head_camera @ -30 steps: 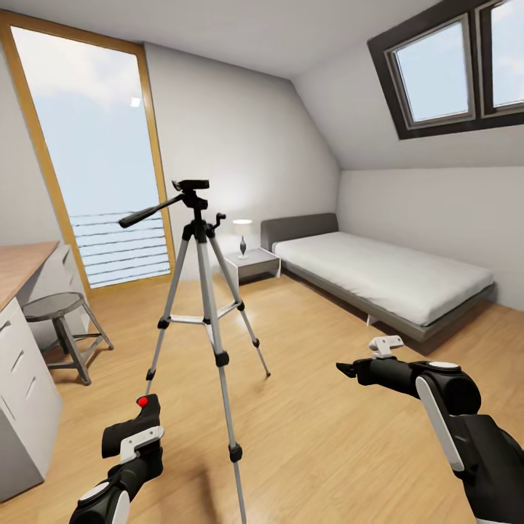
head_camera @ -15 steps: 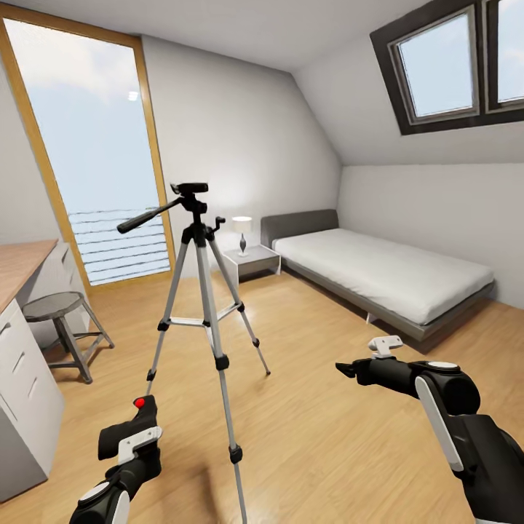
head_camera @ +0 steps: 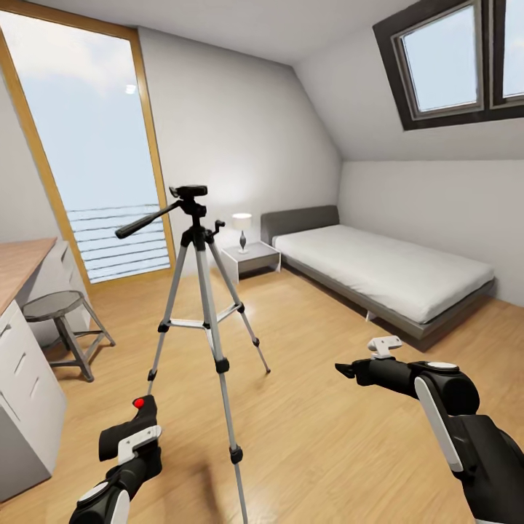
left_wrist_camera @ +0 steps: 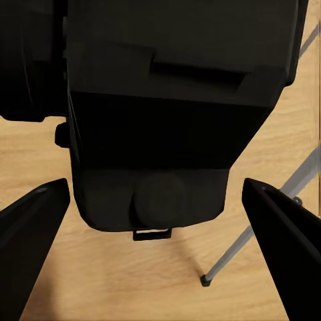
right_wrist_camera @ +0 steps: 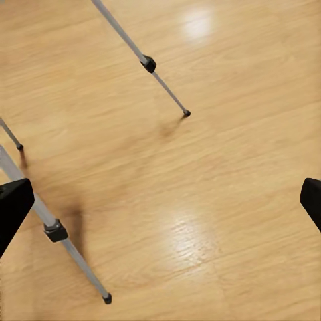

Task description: Attach the digital camera to the camera tripod in the bedroom.

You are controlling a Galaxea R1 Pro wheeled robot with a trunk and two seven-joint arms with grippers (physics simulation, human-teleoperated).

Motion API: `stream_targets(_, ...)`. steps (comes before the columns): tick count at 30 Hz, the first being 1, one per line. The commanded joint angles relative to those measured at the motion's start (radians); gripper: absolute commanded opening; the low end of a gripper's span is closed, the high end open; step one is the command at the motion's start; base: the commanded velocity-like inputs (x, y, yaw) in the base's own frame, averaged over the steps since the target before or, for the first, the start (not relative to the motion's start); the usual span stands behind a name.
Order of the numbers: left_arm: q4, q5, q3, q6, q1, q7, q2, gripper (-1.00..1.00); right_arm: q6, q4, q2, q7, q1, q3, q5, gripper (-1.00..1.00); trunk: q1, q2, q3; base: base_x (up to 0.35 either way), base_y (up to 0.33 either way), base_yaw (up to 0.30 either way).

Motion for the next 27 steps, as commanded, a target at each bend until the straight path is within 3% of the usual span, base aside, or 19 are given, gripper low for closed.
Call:
stream_targets(1,-0.001,0.008,0.001,0.005,-0.001,0.006,-0.001,-1.0,0.006,-0.001,0.0,-0.004,-0.001,0.0,-0.009,1.0,-0.004,0.007,0.001,0.0,0.0,0.0)
stream_targets(27,-0.001,0.018,0.001,0.005,-0.001,0.039,0.002,-1.0,0.006,-0.001,-0.001,-0.005,-0.001,0.001,-0.009,1.0,-0.104,0.189,0.042,0.0,0.0,0.0)
